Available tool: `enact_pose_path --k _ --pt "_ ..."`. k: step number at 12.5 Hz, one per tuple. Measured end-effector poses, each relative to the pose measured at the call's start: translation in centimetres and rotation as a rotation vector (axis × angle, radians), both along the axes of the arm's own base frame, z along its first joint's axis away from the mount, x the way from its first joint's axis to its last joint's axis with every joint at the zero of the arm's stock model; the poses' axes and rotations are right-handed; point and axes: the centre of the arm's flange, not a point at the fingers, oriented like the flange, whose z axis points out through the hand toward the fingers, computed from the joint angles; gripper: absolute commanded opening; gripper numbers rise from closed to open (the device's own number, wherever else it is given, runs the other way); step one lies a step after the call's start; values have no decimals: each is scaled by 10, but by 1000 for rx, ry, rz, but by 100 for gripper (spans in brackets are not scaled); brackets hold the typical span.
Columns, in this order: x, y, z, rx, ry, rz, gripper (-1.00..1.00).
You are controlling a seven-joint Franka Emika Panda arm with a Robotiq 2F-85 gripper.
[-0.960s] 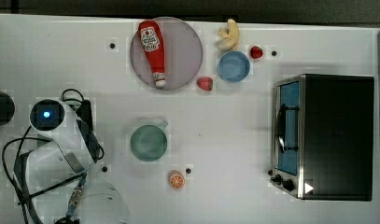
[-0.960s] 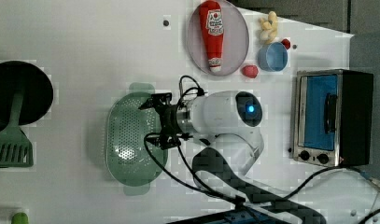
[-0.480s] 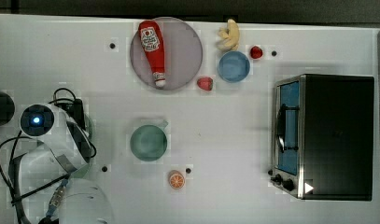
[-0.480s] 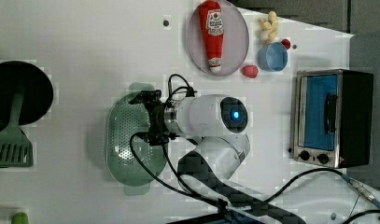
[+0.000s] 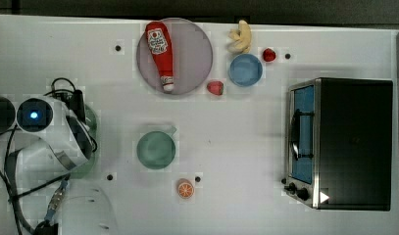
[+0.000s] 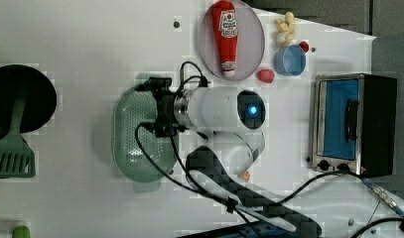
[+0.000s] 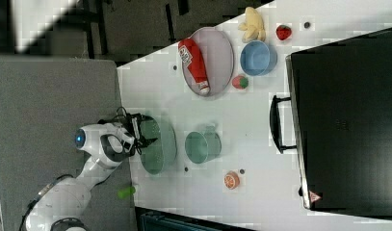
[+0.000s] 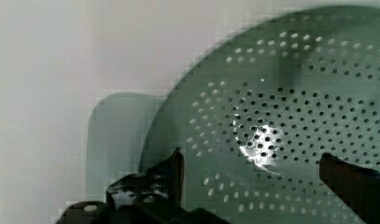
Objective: Drag strainer forwards.
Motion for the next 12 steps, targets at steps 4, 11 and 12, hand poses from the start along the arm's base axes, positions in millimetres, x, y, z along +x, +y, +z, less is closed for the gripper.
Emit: enact_pose_path --k 4,11,12 --pt "35 -2 -4 17 -36 -37 100" --pt "91 -11 -15 29 -99 -90 100" --pt "96 -12 -15 31 -111 -95 100"
